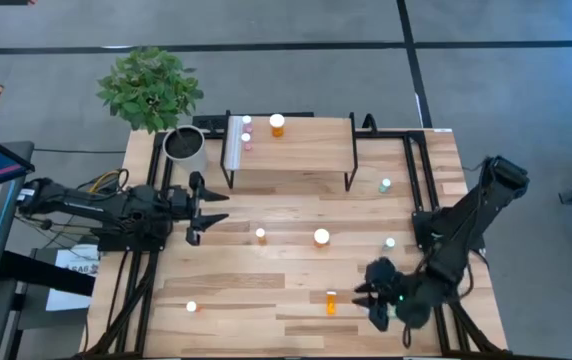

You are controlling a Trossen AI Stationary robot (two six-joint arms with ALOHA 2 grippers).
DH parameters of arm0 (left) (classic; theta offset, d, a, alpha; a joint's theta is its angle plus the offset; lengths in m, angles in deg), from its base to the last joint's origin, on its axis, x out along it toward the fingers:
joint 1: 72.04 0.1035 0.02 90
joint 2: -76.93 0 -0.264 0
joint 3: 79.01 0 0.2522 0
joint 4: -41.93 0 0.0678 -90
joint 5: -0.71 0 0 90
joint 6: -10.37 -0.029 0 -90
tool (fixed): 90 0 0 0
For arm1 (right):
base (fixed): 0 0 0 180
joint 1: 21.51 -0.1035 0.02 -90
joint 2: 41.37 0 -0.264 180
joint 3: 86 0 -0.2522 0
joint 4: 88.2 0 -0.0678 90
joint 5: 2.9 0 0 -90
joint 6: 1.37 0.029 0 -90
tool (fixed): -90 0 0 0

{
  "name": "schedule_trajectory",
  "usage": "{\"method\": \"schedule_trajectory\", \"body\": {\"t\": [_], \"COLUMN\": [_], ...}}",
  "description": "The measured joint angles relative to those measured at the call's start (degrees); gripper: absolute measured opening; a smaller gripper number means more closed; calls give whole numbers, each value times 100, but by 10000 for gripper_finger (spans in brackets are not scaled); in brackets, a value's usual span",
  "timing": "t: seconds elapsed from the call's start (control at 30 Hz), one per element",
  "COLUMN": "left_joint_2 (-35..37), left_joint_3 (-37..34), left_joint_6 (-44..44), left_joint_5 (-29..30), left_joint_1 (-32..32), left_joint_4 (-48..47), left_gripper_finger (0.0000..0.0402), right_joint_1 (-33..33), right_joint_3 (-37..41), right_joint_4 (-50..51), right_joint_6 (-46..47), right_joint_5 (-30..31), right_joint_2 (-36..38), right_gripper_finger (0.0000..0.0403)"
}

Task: Pick and place medicine bottles onto shelf by color
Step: Put the pink pill bottle on the shelf aligned with the other pink bottle

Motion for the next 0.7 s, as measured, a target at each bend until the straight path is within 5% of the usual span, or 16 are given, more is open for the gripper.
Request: {"method": "schedule_trajectory", "body": {"t": [0.27, 0.7], "left_joint_2": [-618, -1337], "left_joint_3": [2, 7], "left_joint_6": [-20, -9], "left_joint_5": [0, -46], "left_joint_1": [0, 0], "left_joint_4": [682, 1294], "left_gripper_finger": [208, 208], "right_joint_1": [-549, -398], "right_joint_3": [17, 11], "right_joint_4": [266, 465], "right_joint_6": [1907, 1846], "right_joint_5": [-615, -713], "right_joint_2": [-949, -1411], "right_gripper_finger": [173, 179]}}
